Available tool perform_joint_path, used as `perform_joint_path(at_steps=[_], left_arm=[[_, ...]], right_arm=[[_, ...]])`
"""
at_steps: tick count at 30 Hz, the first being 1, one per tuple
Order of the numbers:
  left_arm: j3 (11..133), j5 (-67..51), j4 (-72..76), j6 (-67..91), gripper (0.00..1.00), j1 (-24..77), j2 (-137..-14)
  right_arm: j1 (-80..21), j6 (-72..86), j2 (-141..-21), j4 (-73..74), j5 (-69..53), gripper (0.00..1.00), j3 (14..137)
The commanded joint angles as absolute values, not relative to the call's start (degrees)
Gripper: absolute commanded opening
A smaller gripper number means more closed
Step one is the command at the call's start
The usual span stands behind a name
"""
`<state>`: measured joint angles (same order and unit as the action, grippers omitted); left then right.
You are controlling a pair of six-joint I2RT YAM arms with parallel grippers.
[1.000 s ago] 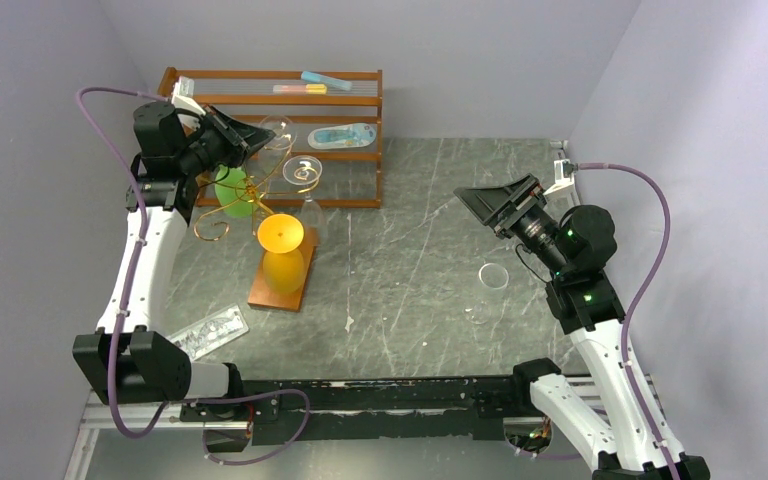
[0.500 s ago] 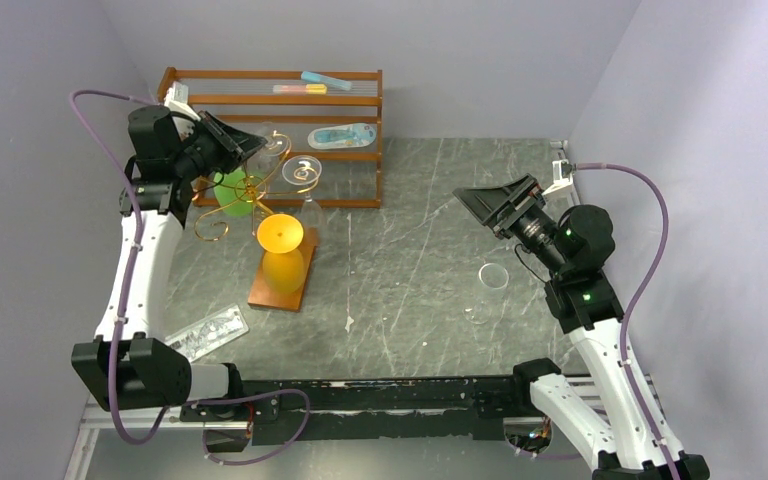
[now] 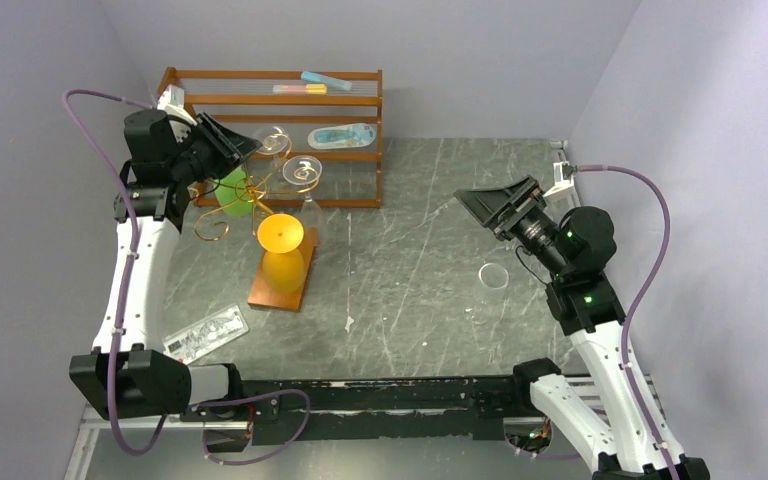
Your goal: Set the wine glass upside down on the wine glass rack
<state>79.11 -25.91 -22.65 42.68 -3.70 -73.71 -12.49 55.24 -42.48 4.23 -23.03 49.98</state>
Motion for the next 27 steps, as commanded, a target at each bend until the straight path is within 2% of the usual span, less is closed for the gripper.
perform_joint_path(at_steps=[1, 4, 12, 21, 27], left_arm=[[81.84, -24.17, -26.27, 38.64, 0.4, -4.24, -71.99], [83.6, -23.65, -28.55, 35.93, 0.47, -4.29, -71.23], [89.58, -19.63, -34.56, 26.98, 0.72, -4.31, -67.78], [89.55, -32.26, -32.16, 18.22, 0.96, -0.73, -64.01], [84.38, -38.59, -25.33, 14.63, 0.96, 7.08, -59.54]], right_arm=[[-12.48, 54.22, -41.88, 5.65, -22.01, 0.83, 50.03], [-12.51, 53.18, -42.14, 7.39, -21.24, 0.83, 50.71], [-12.48, 43.65, -44.65, 19.6, -13.46, 0.83, 56.4], [-12.53, 29.82, -50.67, 39.05, 0.47, 0.83, 62.62], [-12.51, 26.61, -51.71, 46.75, 2.81, 0.82, 63.76]])
